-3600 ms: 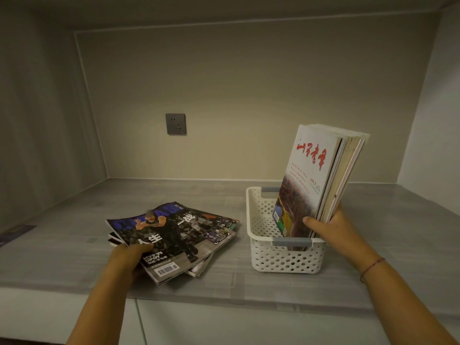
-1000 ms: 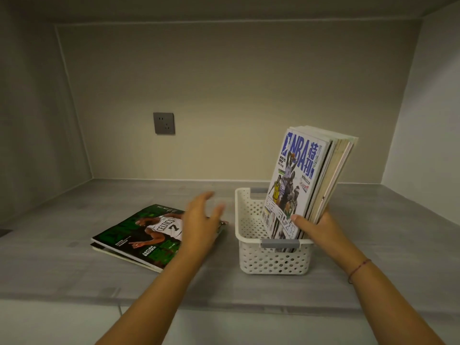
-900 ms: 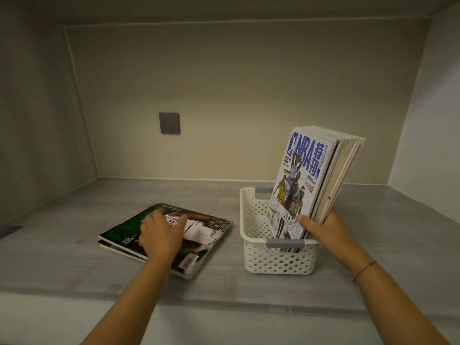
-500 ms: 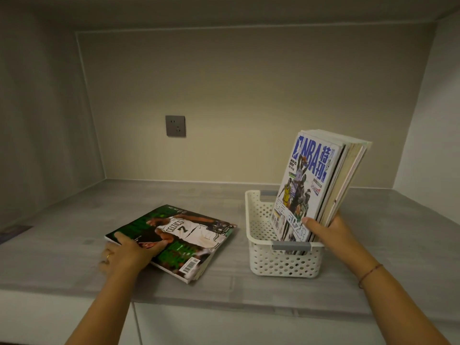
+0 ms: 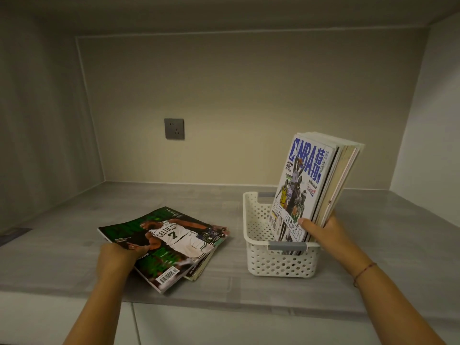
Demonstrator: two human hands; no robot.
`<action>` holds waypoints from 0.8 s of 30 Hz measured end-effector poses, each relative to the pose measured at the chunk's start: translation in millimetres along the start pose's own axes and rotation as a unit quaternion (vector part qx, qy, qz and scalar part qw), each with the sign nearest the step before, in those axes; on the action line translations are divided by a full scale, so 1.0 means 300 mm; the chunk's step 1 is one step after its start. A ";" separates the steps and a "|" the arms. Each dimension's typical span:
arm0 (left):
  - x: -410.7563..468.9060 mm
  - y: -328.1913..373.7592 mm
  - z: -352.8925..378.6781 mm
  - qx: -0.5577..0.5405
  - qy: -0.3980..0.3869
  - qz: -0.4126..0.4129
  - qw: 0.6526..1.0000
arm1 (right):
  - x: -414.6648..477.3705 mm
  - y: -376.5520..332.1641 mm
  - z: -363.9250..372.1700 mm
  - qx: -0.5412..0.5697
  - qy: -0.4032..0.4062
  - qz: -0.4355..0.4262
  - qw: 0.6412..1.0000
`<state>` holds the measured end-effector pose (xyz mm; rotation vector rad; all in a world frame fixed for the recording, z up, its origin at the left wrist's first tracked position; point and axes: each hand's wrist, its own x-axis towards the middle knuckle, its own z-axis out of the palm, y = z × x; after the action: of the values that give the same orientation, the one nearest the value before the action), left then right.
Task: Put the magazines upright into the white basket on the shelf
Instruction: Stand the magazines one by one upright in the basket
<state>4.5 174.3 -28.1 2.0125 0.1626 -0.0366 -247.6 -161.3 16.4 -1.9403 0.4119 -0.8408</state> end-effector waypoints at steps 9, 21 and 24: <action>-0.071 0.084 0.001 -0.189 -0.124 0.024 0.974 | 0.002 0.005 0.002 0.014 0.001 0.004 1.000; -0.362 0.474 0.153 -0.190 0.014 0.378 0.906 | 0.006 0.015 0.003 0.016 0.011 0.008 1.000; -0.432 0.541 0.225 -0.165 0.008 0.434 0.886 | 0.006 0.016 0.001 0.019 0.003 0.007 1.000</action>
<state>-99.5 31.9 101.0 1.5870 -0.6874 0.5420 -245.8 -164.5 12.7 -1.8968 0.4106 -0.8402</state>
